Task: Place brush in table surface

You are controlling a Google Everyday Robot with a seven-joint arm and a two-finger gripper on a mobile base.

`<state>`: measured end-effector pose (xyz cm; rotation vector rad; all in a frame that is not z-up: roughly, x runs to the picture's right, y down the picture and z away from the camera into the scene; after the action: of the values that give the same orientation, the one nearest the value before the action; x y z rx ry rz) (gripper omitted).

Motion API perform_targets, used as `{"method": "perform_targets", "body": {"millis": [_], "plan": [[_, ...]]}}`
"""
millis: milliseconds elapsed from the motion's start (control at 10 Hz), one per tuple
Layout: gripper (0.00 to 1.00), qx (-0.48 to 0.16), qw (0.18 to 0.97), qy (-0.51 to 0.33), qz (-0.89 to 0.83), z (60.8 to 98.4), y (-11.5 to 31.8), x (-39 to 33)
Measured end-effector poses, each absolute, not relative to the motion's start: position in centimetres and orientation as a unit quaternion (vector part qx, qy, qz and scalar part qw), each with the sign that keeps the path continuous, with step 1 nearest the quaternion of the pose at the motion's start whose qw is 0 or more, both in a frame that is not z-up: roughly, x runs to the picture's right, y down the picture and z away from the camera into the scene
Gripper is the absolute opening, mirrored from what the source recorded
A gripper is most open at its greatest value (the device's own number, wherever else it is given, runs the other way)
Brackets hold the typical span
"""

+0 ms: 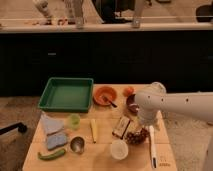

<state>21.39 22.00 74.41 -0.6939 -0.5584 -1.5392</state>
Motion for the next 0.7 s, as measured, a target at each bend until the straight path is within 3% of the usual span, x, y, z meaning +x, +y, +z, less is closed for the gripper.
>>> {"method": "perform_targets", "body": {"millis": [700], "plan": [[0.80,-0.287,0.658,-0.258,-0.646,74.0,26.0,24.2]]}}
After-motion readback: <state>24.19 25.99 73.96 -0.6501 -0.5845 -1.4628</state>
